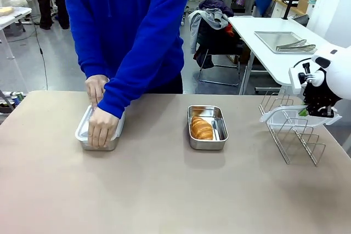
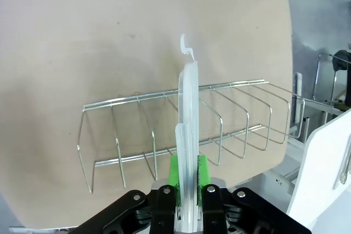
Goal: Place the bread in airtight containers.
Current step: Pick up one Airtight Container lid and hand it to the human.
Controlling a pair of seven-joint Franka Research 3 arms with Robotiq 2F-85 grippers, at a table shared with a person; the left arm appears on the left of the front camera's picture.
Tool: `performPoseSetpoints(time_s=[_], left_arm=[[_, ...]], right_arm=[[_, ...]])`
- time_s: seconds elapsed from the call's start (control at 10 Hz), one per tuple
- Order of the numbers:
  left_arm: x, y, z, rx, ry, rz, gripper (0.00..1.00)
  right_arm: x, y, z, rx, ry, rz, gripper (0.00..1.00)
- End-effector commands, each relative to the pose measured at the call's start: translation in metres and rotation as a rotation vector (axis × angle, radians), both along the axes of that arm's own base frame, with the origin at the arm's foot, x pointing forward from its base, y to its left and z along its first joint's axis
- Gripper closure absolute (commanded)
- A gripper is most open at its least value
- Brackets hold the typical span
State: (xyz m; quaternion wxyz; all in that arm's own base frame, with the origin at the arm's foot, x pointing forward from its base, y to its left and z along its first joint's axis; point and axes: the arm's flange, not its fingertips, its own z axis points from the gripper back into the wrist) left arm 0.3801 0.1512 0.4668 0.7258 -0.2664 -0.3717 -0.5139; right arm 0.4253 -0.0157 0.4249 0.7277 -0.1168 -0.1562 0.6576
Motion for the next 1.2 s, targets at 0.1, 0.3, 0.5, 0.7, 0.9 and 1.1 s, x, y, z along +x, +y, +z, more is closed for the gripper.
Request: performPoseSetpoints(time_s=[0.1,0.3,0.5,0.7,0.9,1.1], left_arm=[[-0.001,0.0,0.0,0.0,-0.019,-0.013,0.0],[-0.001,0.0,0.0,0.0,-0.019,-0.013,0.0],[-0.001,0.0,0.0,0.0,-0.019,-0.013,0.0],[-0.001,0.0,0.0,0.0,-0.019,-0.013,0.0],[-0.001,0.0,0.0,0.0,-0.019,-0.013,0.0],[-0.001,0.0,0.0,0.0,-0.019,-0.013,0.0]], right_arm=[[0.002,0.0,0.02,0.002,-0.03,-0.036,1.0],[0.005,-0.008,0.071,0.03,-0.001,-0.09,1.0],[0.004,-0.015,0.134,0.049,-0.011,-0.097,1.0],[-0.011,-0.014,0.2,0.061,-0.072,-0.067,1.0],[-0.02,0.008,0.229,0.073,-0.192,0.026,1.0],[-0.027,0.037,0.242,0.095,-0.33,0.185,1.0]])
